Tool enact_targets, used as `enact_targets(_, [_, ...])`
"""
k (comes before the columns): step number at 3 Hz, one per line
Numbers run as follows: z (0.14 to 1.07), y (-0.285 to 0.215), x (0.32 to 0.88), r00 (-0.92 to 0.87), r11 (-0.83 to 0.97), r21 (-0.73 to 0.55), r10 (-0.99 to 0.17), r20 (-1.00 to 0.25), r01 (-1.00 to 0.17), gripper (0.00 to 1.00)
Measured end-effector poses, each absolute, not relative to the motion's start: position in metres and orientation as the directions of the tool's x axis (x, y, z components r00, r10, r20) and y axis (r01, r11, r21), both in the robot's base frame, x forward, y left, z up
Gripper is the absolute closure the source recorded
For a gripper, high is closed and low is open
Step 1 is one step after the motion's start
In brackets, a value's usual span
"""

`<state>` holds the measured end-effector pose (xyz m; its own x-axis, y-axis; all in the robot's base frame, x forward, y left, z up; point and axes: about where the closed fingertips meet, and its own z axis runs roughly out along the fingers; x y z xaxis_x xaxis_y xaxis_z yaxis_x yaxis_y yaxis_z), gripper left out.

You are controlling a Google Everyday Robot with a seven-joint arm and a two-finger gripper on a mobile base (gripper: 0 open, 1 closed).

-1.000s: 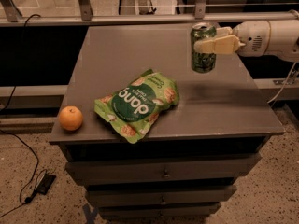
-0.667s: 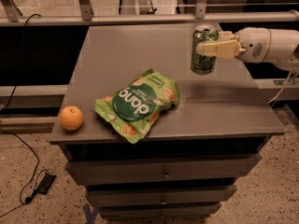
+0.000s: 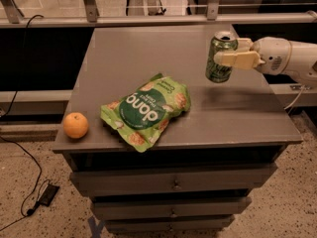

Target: Place green can upright

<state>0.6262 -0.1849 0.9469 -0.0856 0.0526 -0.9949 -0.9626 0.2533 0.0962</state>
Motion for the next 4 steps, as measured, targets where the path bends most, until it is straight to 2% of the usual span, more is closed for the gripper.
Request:
enact_targets(1, [0.94, -0.201, 0.626, -0.055, 0.299, 0.059, 0.022, -0.998, -0.953, 0.59])
enact_targets(3, [0.913, -0.25, 0.629, -0.055, 0.389, 0.097, 0.117, -0.992, -0.916, 0.12])
enact_targets(4, [0.911, -0.25, 0.629, -0.057, 0.388, 0.101, 0.124, -0.991, -0.916, 0.0])
